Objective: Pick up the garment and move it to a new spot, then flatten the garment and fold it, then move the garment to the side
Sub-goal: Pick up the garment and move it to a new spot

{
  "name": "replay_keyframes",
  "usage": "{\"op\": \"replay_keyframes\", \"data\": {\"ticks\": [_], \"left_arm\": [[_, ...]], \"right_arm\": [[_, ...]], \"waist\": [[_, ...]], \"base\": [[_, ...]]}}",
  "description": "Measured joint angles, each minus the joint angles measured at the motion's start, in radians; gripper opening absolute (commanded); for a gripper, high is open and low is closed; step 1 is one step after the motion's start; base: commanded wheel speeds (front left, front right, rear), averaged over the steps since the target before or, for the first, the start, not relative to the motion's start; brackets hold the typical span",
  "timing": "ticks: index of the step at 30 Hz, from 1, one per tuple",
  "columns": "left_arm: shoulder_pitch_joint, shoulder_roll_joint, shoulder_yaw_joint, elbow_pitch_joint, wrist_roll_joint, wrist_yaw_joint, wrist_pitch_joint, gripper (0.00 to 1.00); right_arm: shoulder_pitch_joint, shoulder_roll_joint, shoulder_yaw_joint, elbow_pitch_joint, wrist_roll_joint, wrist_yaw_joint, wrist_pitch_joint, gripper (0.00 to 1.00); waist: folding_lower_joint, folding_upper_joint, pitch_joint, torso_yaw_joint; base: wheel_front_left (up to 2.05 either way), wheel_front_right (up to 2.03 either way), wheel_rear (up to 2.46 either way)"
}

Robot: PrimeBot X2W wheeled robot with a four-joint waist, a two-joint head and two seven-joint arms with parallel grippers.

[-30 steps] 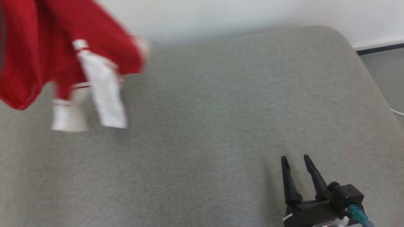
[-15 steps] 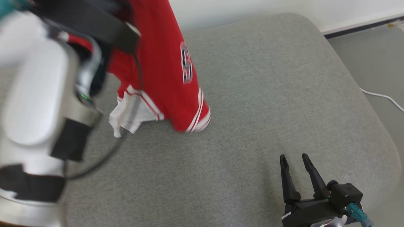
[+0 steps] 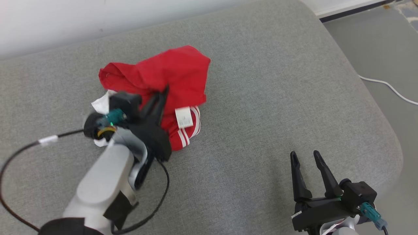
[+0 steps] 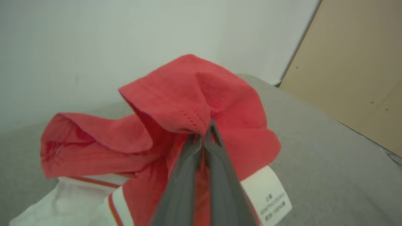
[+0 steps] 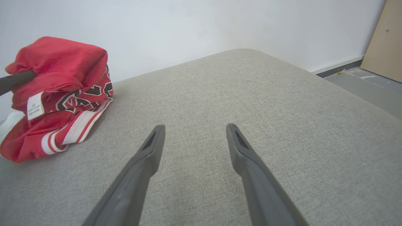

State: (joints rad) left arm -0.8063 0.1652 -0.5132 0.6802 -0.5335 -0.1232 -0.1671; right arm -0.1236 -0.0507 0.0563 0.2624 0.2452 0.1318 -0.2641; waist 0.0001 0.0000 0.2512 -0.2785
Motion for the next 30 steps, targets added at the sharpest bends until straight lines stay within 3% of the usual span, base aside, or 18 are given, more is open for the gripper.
{"op": "replay_keyframes", "data": {"ticks": [3, 4, 5, 11, 17, 24, 30], "left_arm": [[0.008, -0.017, -0.03, 0.086, -0.003, -0.001, -0.016, 0.0], [0.008, -0.021, -0.043, 0.106, -0.001, -0.001, -0.021, 0.82], [0.007, -0.025, -0.053, 0.121, 0.005, -0.001, -0.035, 1.0], [-0.059, -0.041, -0.051, 0.1, 0.001, -0.002, -0.087, 1.0], [-0.049, 0.014, 0.026, -0.04, 0.037, 0.002, -0.095, 1.0], [0.173, 0.101, 0.179, -0.294, 0.153, 0.037, -0.095, 1.0], [0.429, 0.118, 0.302, -0.437, 0.268, 0.054, -0.095, 1.0]], "right_arm": [[-0.004, 0.0, -0.007, 0.003, 0.0, 0.0, 0.0, 1.0], [-0.005, 0.0, -0.007, 0.004, 0.0, 0.0, 0.0, 1.0], [-0.006, 0.0, -0.01, 0.004, -0.001, 0.0, 0.0, 1.0], [0.001, 0.0, -0.029, 0.003, -0.014, 0.0, 0.0, 1.0], [0.03, 0.0, -0.042, -0.005, -0.036, 0.0, 0.0, 1.0], [0.052, 0.001, -0.049, -0.024, -0.056, 0.0, 0.0, 1.0], [0.077, 0.001, -0.051, -0.031, -0.071, 0.0, 0.0, 1.0]], "waist": [[0.0, 0.0, 0.008, 0.0], [0.0, 0.0, 0.009, 0.002], [0.0, 0.0, 0.009, 0.005], [0.0, 0.0, -0.006, 0.041], [-0.0001, 0.0, -0.044, 0.089], [-0.0002, -0.0001, -0.104, 0.144], [-0.0003, -0.0001, -0.155, 0.189]], "base": [[0.0, 0.0, 0.0], [0.0, 0.0, 0.0], [0.0, 0.0, 0.0], [0.0, 0.0, 0.0], [0.0, 0.0, 0.0], [0.0, 0.0, 0.0], [0.0, 0.0, 0.0]]}}
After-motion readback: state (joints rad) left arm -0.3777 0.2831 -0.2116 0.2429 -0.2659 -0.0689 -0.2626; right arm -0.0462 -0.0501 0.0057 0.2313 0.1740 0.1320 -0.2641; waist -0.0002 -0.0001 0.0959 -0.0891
